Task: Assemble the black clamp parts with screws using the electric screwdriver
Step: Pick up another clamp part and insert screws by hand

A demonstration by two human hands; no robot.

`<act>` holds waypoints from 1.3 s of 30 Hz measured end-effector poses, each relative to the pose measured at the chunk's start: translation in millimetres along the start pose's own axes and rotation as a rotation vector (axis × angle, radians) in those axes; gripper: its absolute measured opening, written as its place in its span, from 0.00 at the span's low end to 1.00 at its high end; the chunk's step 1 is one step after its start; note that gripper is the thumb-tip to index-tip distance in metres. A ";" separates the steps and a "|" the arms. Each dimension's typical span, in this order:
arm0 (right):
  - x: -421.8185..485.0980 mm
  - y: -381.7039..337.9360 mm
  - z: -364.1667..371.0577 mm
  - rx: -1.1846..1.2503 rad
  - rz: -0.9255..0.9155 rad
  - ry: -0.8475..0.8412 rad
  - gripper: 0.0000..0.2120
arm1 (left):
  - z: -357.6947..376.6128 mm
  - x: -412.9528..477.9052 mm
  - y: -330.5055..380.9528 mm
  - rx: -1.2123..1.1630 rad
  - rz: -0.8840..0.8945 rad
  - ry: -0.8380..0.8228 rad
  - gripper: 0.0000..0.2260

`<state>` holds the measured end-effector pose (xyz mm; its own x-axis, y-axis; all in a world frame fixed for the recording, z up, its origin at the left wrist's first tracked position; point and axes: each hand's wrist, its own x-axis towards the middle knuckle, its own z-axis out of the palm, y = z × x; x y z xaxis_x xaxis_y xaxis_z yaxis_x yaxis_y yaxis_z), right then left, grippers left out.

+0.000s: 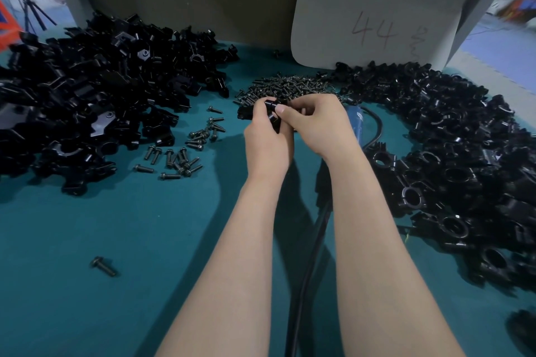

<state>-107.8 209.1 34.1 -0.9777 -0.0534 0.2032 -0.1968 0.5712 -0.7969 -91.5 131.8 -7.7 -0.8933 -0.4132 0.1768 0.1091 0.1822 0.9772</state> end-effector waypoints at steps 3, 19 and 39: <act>-1.3 -1.9 0.1 0.017 -0.012 0.005 0.11 | -0.9 -0.5 1.7 -0.023 -0.002 0.004 0.04; -6.6 -10.2 -3.2 0.073 -0.104 0.196 0.04 | -1.9 4.0 5.5 -0.236 -0.168 0.020 0.11; -6.0 -19.9 21.4 -0.159 -0.091 0.146 0.08 | -5.2 6.9 6.1 -0.063 -0.200 0.041 0.13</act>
<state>-99.6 180.6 36.5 -0.9332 0.0014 0.3593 -0.2585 0.6921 -0.6740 -94.7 125.4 0.1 -0.8818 -0.4713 -0.0179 -0.0405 0.0378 0.9985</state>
